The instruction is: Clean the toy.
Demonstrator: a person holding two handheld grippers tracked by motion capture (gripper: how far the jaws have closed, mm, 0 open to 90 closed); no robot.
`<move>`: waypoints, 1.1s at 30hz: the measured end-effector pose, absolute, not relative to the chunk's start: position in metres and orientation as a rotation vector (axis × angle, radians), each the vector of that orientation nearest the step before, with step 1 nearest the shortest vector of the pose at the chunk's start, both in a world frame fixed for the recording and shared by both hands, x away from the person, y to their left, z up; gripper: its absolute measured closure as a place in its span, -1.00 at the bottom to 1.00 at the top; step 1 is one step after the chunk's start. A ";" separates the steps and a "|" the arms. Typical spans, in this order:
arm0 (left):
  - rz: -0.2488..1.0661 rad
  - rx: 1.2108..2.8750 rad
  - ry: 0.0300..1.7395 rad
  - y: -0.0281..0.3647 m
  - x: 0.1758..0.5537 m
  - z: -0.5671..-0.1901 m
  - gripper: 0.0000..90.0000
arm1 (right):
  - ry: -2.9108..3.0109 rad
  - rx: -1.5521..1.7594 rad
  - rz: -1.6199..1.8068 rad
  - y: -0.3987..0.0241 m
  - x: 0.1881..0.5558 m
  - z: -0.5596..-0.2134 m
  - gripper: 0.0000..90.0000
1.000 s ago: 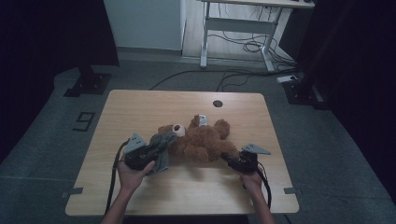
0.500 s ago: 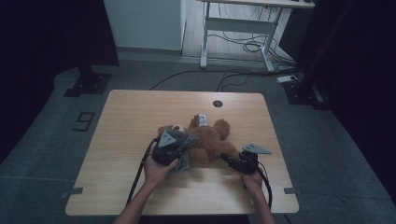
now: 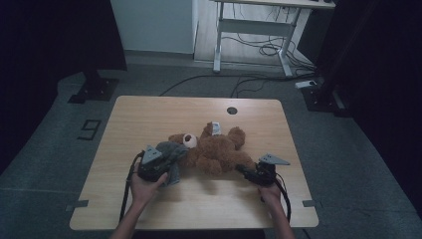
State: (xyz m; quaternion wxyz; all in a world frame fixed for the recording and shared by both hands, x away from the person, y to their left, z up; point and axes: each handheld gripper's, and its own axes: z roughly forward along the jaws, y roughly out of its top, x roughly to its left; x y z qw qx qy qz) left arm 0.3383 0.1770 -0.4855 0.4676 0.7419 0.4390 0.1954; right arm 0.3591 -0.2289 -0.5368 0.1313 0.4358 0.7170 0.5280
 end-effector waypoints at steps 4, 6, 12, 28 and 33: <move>0.462 1.784 1.110 0.193 0.338 -0.487 0.75 | 2.082 1.263 1.531 -0.229 0.359 -0.537 0.24; 0.463 1.766 1.095 0.194 0.336 -0.480 0.75 | 2.082 1.264 1.531 -0.230 0.359 -0.537 0.23; 0.440 1.756 0.984 0.165 0.335 -0.449 0.75 | 2.078 1.269 1.535 -0.229 0.359 -0.537 0.23; 0.304 1.908 0.781 0.042 0.369 -0.415 0.75 | 2.074 1.272 1.545 -0.230 0.359 -0.536 0.23; 0.227 1.981 0.776 0.013 0.375 -0.446 0.75 | 2.072 1.271 1.548 -0.230 0.359 -0.537 0.23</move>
